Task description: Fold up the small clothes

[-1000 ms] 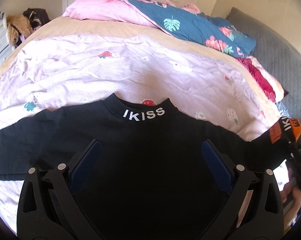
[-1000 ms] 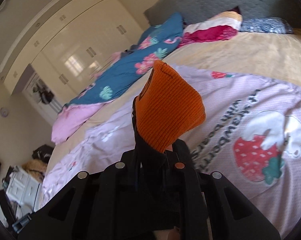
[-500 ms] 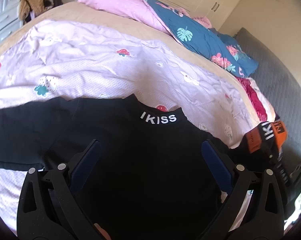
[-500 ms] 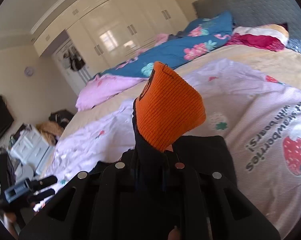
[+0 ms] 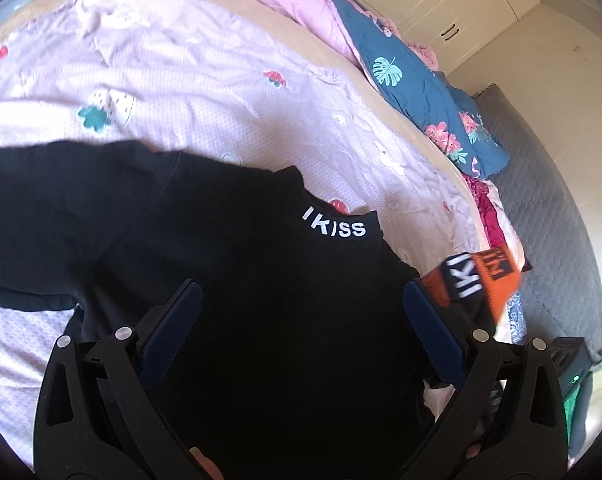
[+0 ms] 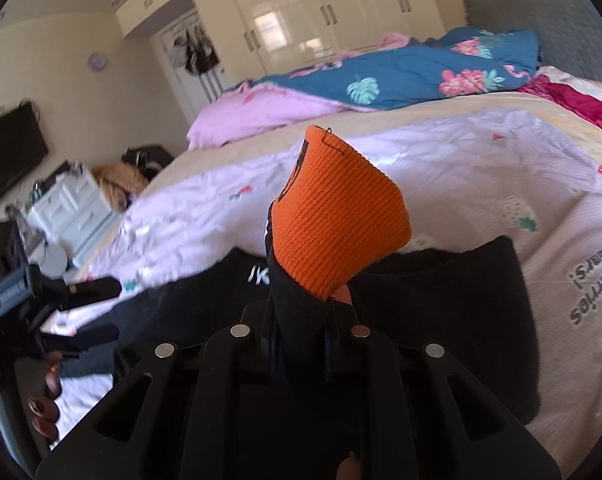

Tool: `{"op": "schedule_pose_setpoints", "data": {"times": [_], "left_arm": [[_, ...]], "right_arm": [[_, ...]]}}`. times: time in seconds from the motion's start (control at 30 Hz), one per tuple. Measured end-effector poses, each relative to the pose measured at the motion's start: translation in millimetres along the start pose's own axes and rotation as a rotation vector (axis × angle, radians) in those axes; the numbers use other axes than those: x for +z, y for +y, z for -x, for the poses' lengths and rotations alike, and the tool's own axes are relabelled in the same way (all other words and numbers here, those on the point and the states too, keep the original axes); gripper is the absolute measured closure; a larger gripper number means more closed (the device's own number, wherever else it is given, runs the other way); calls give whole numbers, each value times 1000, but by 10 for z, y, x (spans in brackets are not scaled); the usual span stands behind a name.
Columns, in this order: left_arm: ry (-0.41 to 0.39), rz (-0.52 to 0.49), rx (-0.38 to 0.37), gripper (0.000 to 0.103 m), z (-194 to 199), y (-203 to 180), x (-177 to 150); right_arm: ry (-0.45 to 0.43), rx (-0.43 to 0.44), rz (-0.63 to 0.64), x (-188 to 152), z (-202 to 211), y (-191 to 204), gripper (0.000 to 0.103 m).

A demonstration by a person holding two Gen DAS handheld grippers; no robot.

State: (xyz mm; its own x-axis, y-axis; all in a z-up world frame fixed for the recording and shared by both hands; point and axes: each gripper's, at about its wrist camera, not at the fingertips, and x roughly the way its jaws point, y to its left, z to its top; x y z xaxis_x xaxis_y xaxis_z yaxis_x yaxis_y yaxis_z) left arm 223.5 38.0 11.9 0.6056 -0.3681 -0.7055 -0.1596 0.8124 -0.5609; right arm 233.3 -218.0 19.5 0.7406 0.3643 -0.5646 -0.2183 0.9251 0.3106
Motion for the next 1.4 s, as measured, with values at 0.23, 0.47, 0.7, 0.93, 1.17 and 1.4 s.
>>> {"op": "schedule_pose_setpoints", "data": {"times": [0.23, 0.47, 0.7, 0.93, 1.17, 1.4], "left_arm": [[43, 67, -59, 8, -102, 196, -23], [78, 107, -59, 8, -204, 345, -45], [162, 70, -18, 11, -438, 308, -217], [204, 7, -22, 49, -684, 122, -421], [157, -114, 24, 97, -738, -191, -463], [-27, -210, -69, 98, 9, -569, -254]], "right_arm": [[103, 0, 90, -256, -343, 238, 81], [222, 151, 76, -334, -439, 325, 38], [159, 162, 36, -138, -147, 155, 37], [132, 13, -20, -22, -45, -221, 37], [87, -39, -76, 61, 79, -514, 37], [-2, -140, -59, 192, 359, -693, 37]]}}
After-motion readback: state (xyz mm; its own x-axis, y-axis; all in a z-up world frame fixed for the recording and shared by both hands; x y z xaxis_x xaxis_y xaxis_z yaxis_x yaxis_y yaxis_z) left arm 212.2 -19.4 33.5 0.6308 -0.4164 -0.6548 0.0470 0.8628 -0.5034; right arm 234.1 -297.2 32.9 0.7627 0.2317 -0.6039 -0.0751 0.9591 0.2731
